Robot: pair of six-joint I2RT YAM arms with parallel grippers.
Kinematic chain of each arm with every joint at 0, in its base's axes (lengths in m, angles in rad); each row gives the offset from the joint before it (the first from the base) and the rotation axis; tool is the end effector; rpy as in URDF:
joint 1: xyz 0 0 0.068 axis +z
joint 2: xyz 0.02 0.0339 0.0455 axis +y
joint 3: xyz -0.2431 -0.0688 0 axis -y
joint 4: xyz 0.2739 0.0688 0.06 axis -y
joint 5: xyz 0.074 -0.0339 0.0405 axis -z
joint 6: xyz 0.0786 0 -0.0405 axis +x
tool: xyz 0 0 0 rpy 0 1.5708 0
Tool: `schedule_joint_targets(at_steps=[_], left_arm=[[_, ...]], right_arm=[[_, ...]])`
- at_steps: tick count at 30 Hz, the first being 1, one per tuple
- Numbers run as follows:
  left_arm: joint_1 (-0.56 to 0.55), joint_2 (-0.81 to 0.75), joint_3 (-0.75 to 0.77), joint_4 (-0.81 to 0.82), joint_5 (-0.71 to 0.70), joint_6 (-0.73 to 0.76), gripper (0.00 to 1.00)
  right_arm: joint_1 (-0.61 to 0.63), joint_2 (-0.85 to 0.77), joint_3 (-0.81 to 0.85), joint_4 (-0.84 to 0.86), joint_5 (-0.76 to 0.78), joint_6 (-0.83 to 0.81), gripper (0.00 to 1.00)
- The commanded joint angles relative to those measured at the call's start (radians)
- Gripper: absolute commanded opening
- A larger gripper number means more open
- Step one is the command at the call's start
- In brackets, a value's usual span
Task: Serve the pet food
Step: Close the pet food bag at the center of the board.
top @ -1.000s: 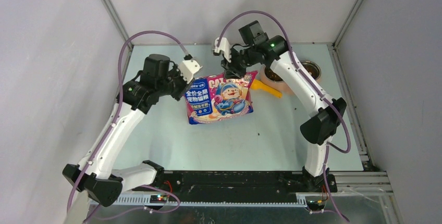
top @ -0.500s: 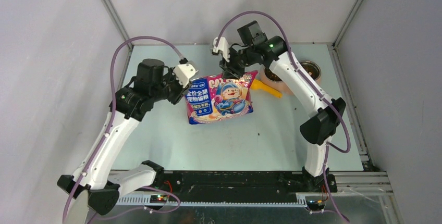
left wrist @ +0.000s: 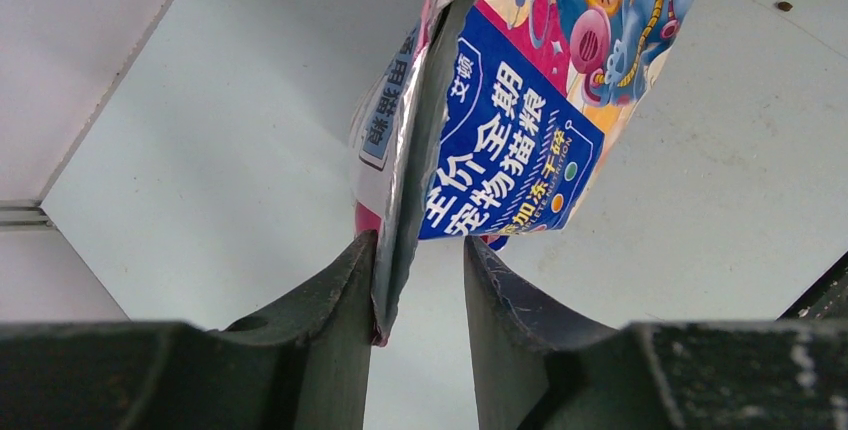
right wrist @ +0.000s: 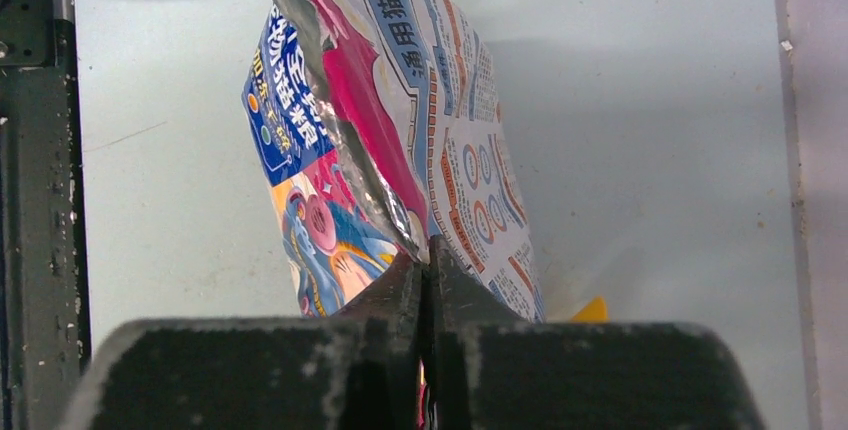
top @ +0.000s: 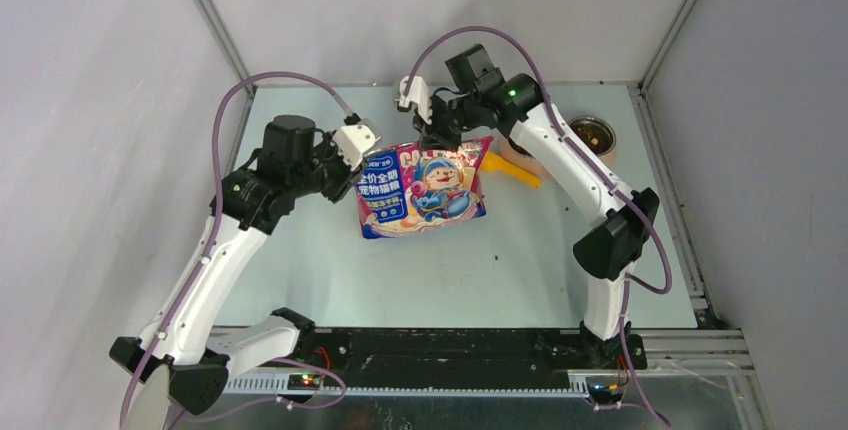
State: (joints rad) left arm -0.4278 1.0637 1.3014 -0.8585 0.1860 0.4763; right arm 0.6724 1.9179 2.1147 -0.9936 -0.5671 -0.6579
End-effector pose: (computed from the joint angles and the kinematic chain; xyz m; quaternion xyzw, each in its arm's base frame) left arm 0.2460 -0.1282 0.3608 0.4250 0.7780 -0.0715 0.4572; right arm 0.3317 0.3181 0.3542 -0.6318 0.6344 0.2617 0.3605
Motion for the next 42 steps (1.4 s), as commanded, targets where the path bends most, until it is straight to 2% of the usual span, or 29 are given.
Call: schedule_joint_targets(at_steps=[1,2,4,7,9,12,14,15,22,24,26,28,31,35,37,38,42], left_arm=[[-0.005,-0.031,-0.017,0.007,0.006,0.004,0.41],[-0.005,-0.031,-0.019,0.008,0.010,0.004,0.41],[-0.005,-0.032,-0.019,0.007,0.017,0.003,0.41],[-0.005,-0.033,-0.020,0.003,0.024,0.005,0.41],[-0.004,-0.034,-0.023,0.003,0.028,0.004,0.41],[-0.004,-0.035,-0.025,0.001,0.029,0.007,0.41],[-0.005,-0.036,-0.025,0.001,0.031,0.006,0.41],[-0.005,-0.036,-0.025,0.000,0.032,0.006,0.41],[-0.005,-0.039,-0.034,-0.002,0.041,0.013,0.41],[-0.005,-0.039,-0.034,0.000,0.046,0.014,0.41],[-0.005,-0.038,-0.031,-0.003,0.051,0.017,0.41],[-0.005,-0.038,-0.029,-0.008,0.061,0.020,0.41],[-0.005,-0.040,-0.025,-0.017,0.078,0.024,0.41],[-0.004,-0.045,-0.022,-0.028,0.095,0.029,0.41],[-0.004,-0.048,-0.021,-0.031,0.097,0.032,0.41],[-0.005,-0.051,-0.020,-0.031,0.098,0.033,0.41],[-0.004,-0.057,-0.011,-0.035,0.085,0.038,0.44]], right_arm=[[0.017,-0.007,0.000,0.098,0.026,0.006,0.10],[0.020,-0.004,0.000,0.093,0.026,-0.003,0.24],[0.034,-0.010,-0.016,0.103,0.027,-0.031,0.32],[0.056,-0.037,-0.089,0.187,0.046,-0.038,0.38],[0.069,-0.043,-0.109,0.218,0.058,-0.030,0.38],[0.082,-0.033,-0.102,0.236,0.068,-0.012,0.31],[0.086,-0.027,-0.099,0.251,0.081,0.003,0.14],[0.087,-0.024,-0.097,0.256,0.084,0.013,0.02],[0.083,-0.040,-0.100,0.290,0.093,0.049,0.00],[0.083,-0.044,-0.095,0.288,0.082,0.057,0.21],[0.082,-0.051,-0.095,0.289,0.060,0.060,0.32],[0.086,-0.057,-0.097,0.293,0.043,0.066,0.37],[0.096,-0.051,-0.095,0.299,0.036,0.070,0.38],[0.114,-0.032,-0.091,0.298,0.060,0.062,0.33],[0.119,-0.022,-0.088,0.296,0.069,0.062,0.15],[0.120,-0.016,-0.083,0.290,0.073,0.062,0.02],[0.120,-0.019,-0.077,0.297,0.090,0.067,0.00]])
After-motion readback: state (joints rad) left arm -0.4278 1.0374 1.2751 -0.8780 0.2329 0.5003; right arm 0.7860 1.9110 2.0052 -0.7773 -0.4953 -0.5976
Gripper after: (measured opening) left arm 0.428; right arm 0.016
